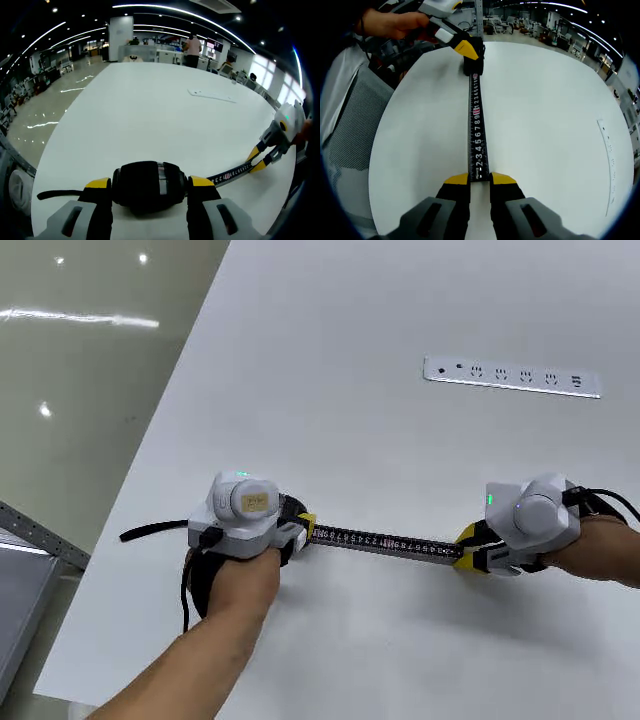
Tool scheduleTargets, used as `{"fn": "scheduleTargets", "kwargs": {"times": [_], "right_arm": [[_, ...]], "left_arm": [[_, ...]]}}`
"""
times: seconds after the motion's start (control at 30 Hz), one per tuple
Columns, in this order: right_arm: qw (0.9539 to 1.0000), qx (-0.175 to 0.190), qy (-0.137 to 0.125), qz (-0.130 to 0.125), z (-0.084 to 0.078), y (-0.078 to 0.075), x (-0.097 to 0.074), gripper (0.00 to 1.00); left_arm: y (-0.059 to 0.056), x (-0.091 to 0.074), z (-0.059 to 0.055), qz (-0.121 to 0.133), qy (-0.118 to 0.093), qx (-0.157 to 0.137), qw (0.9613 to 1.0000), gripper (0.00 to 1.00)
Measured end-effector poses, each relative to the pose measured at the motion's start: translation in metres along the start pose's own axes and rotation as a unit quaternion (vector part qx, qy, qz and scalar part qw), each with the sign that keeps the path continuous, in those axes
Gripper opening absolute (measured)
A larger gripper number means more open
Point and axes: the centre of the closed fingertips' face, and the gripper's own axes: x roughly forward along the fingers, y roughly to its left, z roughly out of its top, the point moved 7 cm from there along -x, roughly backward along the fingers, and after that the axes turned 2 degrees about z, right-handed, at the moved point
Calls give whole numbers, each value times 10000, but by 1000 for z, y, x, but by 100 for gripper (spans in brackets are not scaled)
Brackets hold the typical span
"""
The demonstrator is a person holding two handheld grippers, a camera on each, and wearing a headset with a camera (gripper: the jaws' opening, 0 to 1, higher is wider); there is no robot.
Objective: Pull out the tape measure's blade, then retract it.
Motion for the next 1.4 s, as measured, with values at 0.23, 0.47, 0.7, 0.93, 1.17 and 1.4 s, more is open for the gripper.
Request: {"fn": "scheduleTargets", "kwargs": {"times": [0.23, 0.47, 0.7, 0.93, 1.17, 1.4], "right_arm": [[10000, -41, -4, 20, 3, -1, 2, 14], [10000, -22, -45, 24, 8, -2, 6, 14], [10000, -20, -64, 27, 11, -2, 7, 14], [9999, 24, -111, 62, 18, -3, 11, 14], [9998, 10, -177, 97, 28, -5, 18, 14], [9997, -43, -198, 131, 34, -4, 21, 14]], "left_arm": [[0, 0, 0, -13, 3, 0, 10000, 56], [1, 0, 0, -29, 7, 0, 10000, 56], [1, 0, 0, -32, 12, -3, 10000, 56], [1, 0, 0, -52, 16, 2, 10000, 56], [2, 0, 0, -67, 25, 11, 10000, 56], [2, 0, 1, -74, 28, 16, 10000, 56]]}}
